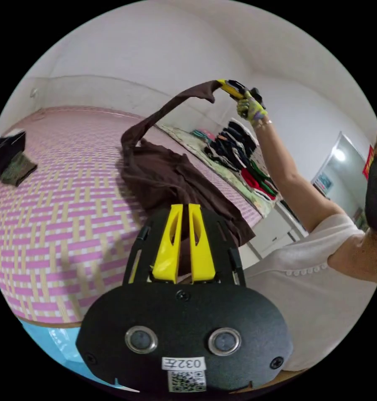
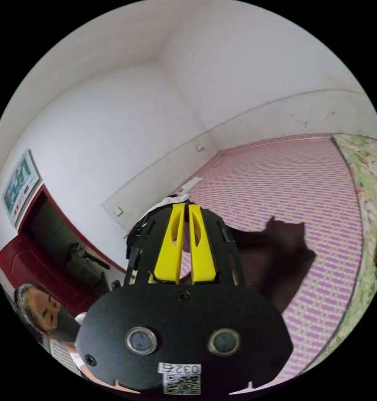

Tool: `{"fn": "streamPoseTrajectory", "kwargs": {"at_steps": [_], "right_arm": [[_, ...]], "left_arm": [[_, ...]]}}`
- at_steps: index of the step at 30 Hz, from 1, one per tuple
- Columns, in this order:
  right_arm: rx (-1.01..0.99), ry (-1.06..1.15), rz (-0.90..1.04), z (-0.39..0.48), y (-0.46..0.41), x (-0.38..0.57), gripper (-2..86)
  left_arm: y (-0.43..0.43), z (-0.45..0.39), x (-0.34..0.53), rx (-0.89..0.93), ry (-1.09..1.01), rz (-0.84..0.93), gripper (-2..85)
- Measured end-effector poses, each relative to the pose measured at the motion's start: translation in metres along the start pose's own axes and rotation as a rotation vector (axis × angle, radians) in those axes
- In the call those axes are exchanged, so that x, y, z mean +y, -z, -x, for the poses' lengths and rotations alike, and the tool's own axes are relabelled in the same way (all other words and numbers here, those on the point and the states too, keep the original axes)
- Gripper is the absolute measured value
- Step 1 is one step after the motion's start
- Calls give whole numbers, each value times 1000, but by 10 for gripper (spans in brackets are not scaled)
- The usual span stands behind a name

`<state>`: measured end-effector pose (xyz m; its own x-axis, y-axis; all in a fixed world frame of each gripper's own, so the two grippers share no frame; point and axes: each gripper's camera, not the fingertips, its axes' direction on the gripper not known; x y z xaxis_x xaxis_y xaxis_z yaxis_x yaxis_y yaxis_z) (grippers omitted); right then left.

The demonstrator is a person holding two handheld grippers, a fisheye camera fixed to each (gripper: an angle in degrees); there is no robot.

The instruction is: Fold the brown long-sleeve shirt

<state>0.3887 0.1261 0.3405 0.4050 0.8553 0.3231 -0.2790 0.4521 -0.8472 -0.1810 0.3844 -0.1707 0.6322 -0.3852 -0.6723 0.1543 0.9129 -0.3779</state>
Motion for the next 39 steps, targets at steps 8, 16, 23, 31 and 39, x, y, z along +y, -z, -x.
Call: {"fn": "streamPoseTrajectory", "kwargs": {"at_steps": [8,16,23,31,39], "right_arm": [[75,-347,-18,-166,56,71,-8],[114,-355,-70,-183,77,89,-8],[236,-372,-22,-181,68,103,-8],[209,-226,57,-132,18,124,-7],[141,303,241,71,-67,206,-7]], "left_arm": [[-74,-12,0,47,-87,255,-12],[-40,17,-8,201,-92,233,-13],[-49,38,-13,318,-91,292,-13],[-49,59,6,394,-65,407,55],[68,95,5,417,-83,35,34]]}}
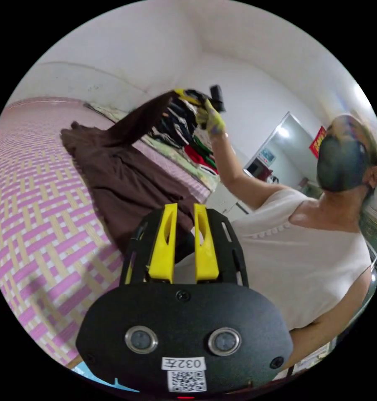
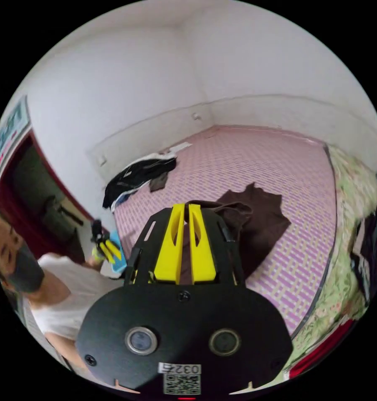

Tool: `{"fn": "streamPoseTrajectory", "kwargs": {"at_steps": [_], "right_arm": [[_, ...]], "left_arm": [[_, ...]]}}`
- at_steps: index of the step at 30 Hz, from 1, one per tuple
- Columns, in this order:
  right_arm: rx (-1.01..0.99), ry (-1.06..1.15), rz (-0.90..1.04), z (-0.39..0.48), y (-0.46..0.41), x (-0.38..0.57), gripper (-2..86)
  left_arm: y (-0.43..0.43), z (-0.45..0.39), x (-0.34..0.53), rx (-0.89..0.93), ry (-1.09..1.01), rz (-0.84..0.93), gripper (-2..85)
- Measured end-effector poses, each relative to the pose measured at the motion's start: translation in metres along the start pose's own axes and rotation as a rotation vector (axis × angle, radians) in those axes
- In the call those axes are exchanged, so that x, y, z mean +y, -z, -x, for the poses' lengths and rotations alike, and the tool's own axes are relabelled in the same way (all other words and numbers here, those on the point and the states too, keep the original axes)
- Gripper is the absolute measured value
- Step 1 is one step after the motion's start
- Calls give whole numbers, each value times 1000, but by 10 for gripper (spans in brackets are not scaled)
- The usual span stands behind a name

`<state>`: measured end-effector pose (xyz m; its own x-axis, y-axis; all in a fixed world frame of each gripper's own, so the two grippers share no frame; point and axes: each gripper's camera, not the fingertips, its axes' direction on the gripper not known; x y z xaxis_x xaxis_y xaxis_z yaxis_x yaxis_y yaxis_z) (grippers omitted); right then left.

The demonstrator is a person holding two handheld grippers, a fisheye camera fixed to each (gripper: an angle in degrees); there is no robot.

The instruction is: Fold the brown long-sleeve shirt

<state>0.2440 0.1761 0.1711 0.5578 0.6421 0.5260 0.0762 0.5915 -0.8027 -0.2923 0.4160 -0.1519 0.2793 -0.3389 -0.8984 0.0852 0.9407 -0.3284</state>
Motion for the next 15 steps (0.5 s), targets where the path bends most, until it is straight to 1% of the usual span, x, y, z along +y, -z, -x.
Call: {"fn": "streamPoseTrajectory", "kwargs": {"at_steps": [2,3,5,9,11,12,13,15], "right_arm": [[23,171,60,81,-40,29,-7],[32,202,76,97,-51,38,-7],[88,287,161,148,-105,77,-6],[219,325,313,178,-192,129,1],[164,300,370,182,-225,155,16],[136,286,377,183,-229,159,35],[66,251,377,181,-230,166,73],[-50,179,340,171,-217,174,93]], "left_arm": [[22,21,7,6,77,-91,40],[26,27,8,23,98,-110,42],[34,51,15,93,171,-173,56],[28,79,13,100,264,-167,74],[17,90,6,108,300,-139,84],[14,92,4,109,307,-131,86],[8,94,1,107,318,-117,88],[2,94,-3,98,325,-96,89]]}}
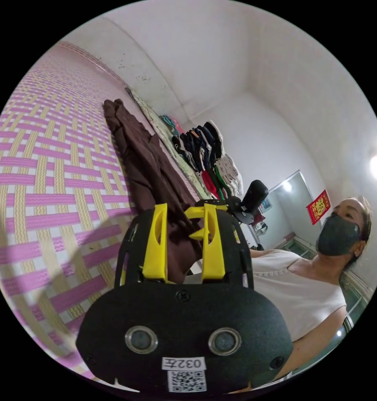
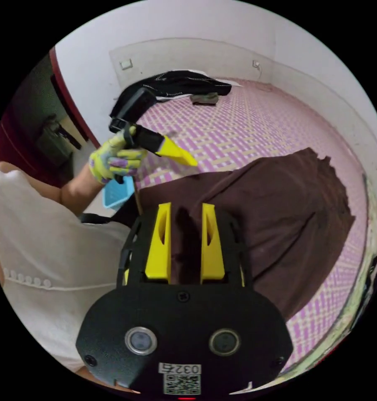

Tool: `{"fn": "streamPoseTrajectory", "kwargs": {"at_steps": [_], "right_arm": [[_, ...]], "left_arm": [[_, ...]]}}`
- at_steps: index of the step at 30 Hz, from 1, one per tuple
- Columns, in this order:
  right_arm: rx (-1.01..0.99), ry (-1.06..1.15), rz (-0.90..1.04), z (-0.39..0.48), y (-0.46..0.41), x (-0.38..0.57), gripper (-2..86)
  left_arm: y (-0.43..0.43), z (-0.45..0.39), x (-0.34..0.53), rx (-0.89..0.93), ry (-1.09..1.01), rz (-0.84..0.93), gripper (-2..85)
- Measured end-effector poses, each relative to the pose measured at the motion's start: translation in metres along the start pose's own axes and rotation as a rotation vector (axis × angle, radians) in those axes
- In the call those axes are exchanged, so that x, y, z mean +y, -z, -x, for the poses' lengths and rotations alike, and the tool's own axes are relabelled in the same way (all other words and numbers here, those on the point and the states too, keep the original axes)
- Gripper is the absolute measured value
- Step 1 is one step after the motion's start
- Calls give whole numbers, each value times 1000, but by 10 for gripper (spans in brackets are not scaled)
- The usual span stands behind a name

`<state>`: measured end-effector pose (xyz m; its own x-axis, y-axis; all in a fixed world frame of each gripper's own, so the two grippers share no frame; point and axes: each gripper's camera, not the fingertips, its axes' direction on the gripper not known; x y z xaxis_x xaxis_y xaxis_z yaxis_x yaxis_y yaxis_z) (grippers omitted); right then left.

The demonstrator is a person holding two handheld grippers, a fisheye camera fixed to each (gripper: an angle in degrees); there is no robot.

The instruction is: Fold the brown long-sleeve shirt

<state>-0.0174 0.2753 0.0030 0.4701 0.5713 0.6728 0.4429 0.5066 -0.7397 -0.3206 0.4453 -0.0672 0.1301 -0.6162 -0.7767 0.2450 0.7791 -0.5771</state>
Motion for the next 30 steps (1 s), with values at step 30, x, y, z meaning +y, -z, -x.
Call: {"fn": "streamPoseTrajectory", "kwargs": {"at_steps": [30], "right_arm": [[-151,-359,-291,-60,62,124,0]], "left_arm": [[-92,-81,-12,-289,-75,209,-2]]}}
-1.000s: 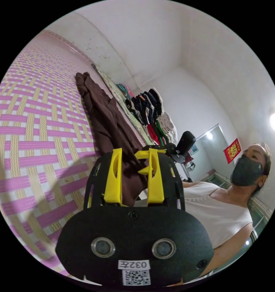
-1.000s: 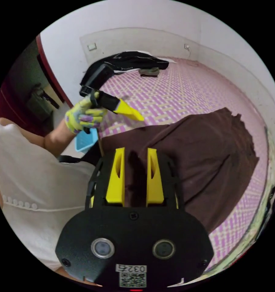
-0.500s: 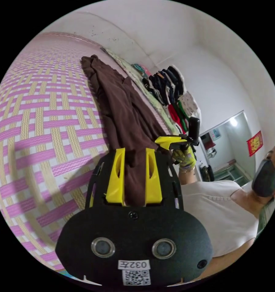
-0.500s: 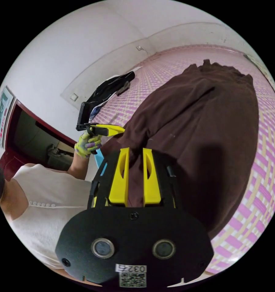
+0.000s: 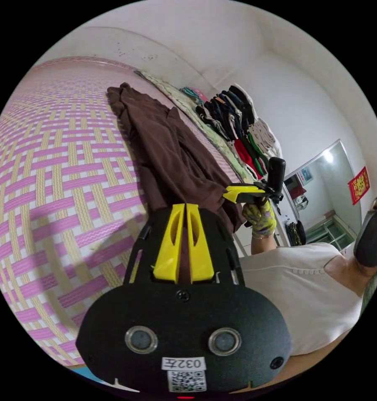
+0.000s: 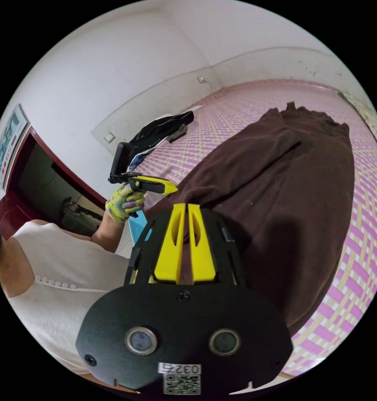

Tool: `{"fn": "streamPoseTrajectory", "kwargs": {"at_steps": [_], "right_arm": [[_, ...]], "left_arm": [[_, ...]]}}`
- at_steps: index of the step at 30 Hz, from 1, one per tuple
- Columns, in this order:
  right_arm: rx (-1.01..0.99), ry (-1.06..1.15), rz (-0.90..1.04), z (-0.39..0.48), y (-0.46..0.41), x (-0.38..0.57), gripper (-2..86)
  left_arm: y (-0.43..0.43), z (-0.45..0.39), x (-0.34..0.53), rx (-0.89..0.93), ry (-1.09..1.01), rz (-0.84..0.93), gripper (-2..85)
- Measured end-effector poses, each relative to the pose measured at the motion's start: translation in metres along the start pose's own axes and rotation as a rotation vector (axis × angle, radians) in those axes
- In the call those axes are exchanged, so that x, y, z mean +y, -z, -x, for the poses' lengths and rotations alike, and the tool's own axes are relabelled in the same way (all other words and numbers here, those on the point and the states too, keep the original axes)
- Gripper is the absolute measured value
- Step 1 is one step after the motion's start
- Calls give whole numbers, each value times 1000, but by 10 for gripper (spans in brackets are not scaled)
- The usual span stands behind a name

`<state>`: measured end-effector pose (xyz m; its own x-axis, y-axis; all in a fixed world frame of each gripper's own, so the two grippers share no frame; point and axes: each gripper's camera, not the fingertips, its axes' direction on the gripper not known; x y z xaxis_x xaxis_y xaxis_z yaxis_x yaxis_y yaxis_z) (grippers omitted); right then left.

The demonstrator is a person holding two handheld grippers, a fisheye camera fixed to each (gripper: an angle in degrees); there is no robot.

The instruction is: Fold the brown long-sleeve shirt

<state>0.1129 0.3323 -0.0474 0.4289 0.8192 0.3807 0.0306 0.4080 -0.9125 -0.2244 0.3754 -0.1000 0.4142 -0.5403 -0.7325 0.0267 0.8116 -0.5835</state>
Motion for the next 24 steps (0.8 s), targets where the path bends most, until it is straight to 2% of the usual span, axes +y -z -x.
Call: {"fn": "streamPoseTrajectory", "kwargs": {"at_steps": [4,7,10,15,18,20,24], "right_arm": [[6,5,-30,10,15,8,-4],[-27,-64,115,-9,-9,13,22],[-19,-88,104,-14,-7,21,55],[-4,-97,88,-12,2,22,86],[18,-83,143,-9,-6,16,70],[59,-67,151,-3,-3,13,10],[55,-34,24,14,38,15,-5]], "left_arm": [[23,-13,1,21,-36,-49,-7],[12,0,0,-28,15,51,-6],[0,6,4,-23,54,113,4],[19,-4,13,-16,39,-8,6],[19,-1,13,46,44,-40,6],[13,2,13,43,69,-33,6],[18,-2,19,40,71,-54,7]]}}
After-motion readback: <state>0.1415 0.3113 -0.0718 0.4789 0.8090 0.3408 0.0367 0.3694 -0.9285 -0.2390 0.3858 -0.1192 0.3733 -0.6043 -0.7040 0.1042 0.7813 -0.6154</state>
